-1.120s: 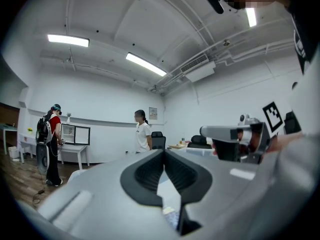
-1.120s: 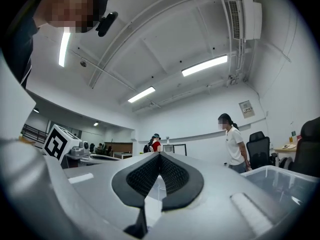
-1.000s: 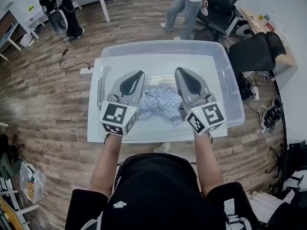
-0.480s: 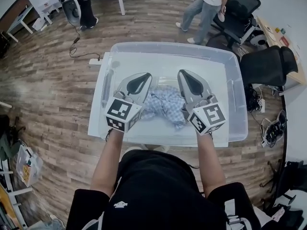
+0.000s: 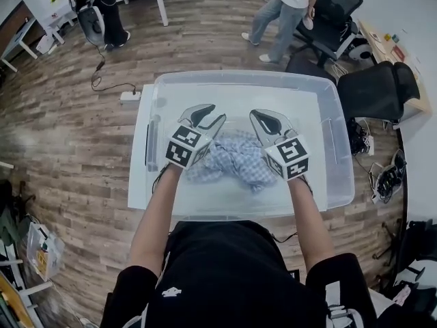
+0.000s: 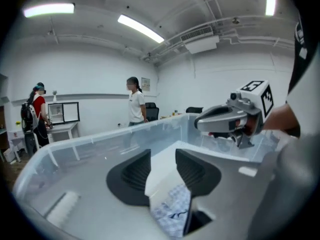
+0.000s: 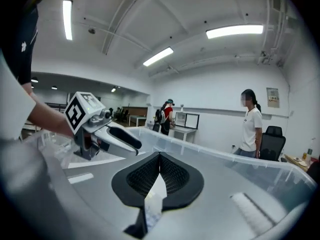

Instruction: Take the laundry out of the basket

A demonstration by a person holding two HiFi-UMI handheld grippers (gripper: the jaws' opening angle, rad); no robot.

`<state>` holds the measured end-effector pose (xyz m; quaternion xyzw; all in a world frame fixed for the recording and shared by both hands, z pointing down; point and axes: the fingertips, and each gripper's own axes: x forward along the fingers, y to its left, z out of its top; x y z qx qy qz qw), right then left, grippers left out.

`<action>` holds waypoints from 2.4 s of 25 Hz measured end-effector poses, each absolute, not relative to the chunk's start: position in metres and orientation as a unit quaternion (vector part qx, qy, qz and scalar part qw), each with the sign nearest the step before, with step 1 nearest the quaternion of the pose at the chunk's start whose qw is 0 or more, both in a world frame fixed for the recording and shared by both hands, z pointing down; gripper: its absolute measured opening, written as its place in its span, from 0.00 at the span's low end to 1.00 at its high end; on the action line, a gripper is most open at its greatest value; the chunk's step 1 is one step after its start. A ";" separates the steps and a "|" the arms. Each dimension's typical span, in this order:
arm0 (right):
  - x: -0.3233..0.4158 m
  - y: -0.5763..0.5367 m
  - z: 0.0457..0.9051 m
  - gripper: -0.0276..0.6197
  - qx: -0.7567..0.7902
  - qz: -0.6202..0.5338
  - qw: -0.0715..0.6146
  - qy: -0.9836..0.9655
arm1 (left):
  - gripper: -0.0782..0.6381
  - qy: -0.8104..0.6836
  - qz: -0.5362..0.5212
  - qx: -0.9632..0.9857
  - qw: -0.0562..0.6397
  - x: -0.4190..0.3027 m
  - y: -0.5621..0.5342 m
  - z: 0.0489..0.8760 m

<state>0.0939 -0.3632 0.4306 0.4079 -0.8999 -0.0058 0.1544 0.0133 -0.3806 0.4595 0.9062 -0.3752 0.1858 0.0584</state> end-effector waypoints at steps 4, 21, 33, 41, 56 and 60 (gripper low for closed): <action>0.096 -0.377 0.488 0.10 0.382 0.018 0.252 -0.889 | 0.46 -0.300 0.306 0.900 0.084 0.019 -0.390 0.527; 0.086 -0.326 0.685 0.78 0.156 0.115 0.498 -0.845 | 0.88 -0.135 0.518 0.843 0.062 0.017 -0.339 0.690; 0.100 -0.307 0.752 0.83 0.109 0.118 0.591 -0.791 | 0.89 -0.072 0.578 0.810 0.066 0.012 -0.312 0.750; 0.094 -0.308 0.750 0.73 0.102 0.117 0.591 -0.791 | 0.76 -0.077 0.584 0.801 0.103 0.010 -0.307 0.749; 0.086 -0.328 0.722 0.19 0.155 0.134 0.559 -0.803 | 0.42 -0.147 0.561 0.798 0.163 0.007 -0.325 0.719; 0.085 -0.341 0.702 0.19 0.177 0.123 0.542 -0.812 | 0.42 -0.166 0.553 0.803 0.148 0.007 -0.338 0.701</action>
